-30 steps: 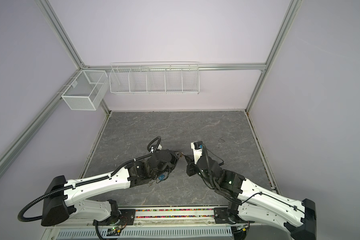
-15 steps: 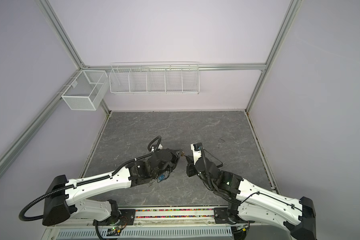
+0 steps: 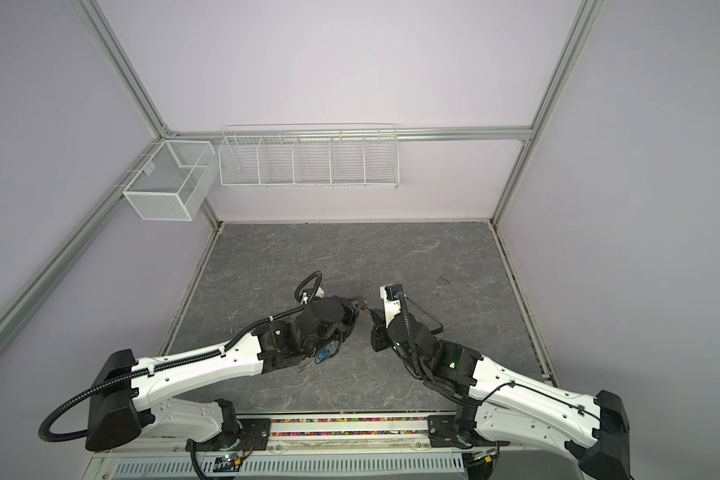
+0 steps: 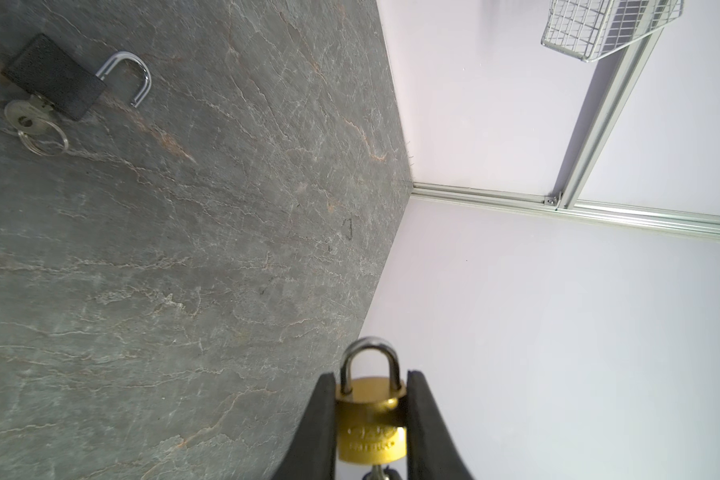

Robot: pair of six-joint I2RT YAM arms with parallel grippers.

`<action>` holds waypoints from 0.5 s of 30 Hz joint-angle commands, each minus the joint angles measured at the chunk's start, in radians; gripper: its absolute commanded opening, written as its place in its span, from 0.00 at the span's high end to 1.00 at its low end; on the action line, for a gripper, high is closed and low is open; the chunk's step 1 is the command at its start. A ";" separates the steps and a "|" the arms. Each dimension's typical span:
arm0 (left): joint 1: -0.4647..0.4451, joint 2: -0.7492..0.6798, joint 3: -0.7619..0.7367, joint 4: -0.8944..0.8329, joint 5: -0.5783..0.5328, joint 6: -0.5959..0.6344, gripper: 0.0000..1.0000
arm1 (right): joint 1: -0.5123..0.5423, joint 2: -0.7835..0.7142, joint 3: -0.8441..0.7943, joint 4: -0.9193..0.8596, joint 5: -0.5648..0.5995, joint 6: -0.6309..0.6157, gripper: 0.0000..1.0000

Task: Unlock with the key
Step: 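Push the silver key into the gold padlock's keyhole with the right gripper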

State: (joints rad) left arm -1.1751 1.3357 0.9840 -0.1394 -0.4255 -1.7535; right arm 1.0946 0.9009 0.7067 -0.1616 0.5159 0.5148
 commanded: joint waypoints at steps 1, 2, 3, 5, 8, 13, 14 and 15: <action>-0.006 0.008 0.039 0.036 0.006 -0.025 0.96 | 0.006 0.002 -0.003 0.043 -0.018 -0.022 0.93; -0.006 0.008 0.038 0.035 0.003 -0.029 0.96 | 0.007 0.000 -0.002 0.043 -0.020 -0.022 0.93; -0.006 0.008 0.038 0.036 0.002 -0.034 0.96 | 0.008 0.000 -0.003 0.043 -0.018 -0.022 0.93; -0.006 0.011 0.039 0.038 -0.003 -0.037 0.96 | 0.008 0.006 -0.006 0.043 -0.015 -0.025 0.93; -0.006 0.015 0.043 0.026 -0.010 -0.049 0.96 | 0.012 0.009 -0.006 0.043 -0.016 -0.028 0.93; -0.006 0.015 0.045 0.029 -0.020 -0.056 0.97 | 0.020 0.018 -0.002 0.044 -0.007 -0.034 0.93; -0.006 0.014 0.046 0.031 -0.022 -0.056 0.97 | 0.021 0.022 -0.002 0.041 -0.004 -0.033 0.93; -0.006 0.014 0.049 0.031 -0.024 -0.055 0.97 | 0.021 0.023 -0.002 0.040 -0.001 -0.033 0.93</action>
State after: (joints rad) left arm -1.1755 1.3418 0.9844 -0.1402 -0.4446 -1.7824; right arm 1.1023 0.9119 0.7067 -0.1589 0.5198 0.4973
